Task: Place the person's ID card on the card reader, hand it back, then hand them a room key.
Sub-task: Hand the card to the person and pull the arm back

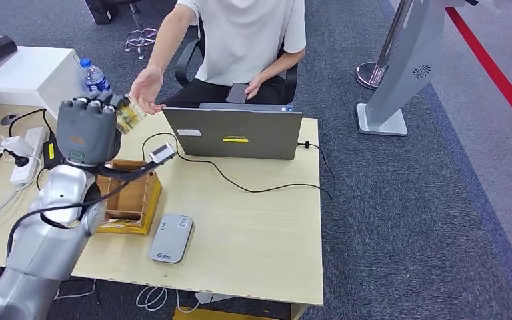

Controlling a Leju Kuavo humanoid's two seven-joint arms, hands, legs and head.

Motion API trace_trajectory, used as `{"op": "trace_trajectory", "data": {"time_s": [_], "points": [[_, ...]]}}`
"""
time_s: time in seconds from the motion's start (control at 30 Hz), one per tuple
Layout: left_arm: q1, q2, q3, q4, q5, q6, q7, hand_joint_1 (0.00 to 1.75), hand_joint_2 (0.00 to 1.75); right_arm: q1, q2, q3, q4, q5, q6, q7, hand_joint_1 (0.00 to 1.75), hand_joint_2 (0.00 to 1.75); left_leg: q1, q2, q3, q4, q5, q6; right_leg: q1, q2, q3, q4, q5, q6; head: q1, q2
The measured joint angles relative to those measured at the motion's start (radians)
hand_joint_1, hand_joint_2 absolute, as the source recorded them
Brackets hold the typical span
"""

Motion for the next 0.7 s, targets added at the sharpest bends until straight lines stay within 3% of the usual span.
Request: {"op": "trace_trajectory", "data": {"time_s": [0.17,0.27,0.4,0.7], "points": [[-0.278,-0.017,0.027,0.337,-0.036,-0.005,0.036,1.75,1.75,-0.025,0.001,0.009,-0.001,0.036,0.017,0.017,0.00,0.00,0.000,0.001,-0.003,0.000,0.005,-0.001,0.000,0.001,-0.004,0.001,0.006,-0.001,0.000,0.000],[-0.387,-0.021,0.032,0.503,-0.041,-0.005,0.044,1.75,1.75,-0.032,0.003,0.012,-0.001,0.049,0.021,0.024,0.00,0.00,0.000,0.002,-0.004,0.000,0.005,-0.001,0.000,0.002,-0.005,0.001,0.007,-0.001,0.000,0.000],[-0.472,-0.026,0.041,0.662,-0.028,-0.004,0.043,0.00,1.75,-0.037,0.006,0.013,-0.001,0.056,0.025,0.034,0.00,0.00,0.000,0.002,-0.005,0.000,0.005,-0.001,0.000,0.002,-0.006,0.001,0.007,-0.001,0.000,0.000],[-0.498,-0.035,0.063,0.779,0.055,0.015,-0.019,0.00,1.75,-0.038,0.010,0.013,-0.001,0.058,0.028,0.034,0.00,0.00,0.000,0.002,-0.007,0.000,0.005,-0.001,0.000,0.002,-0.008,0.001,0.007,-0.001,0.000,0.000]]}}
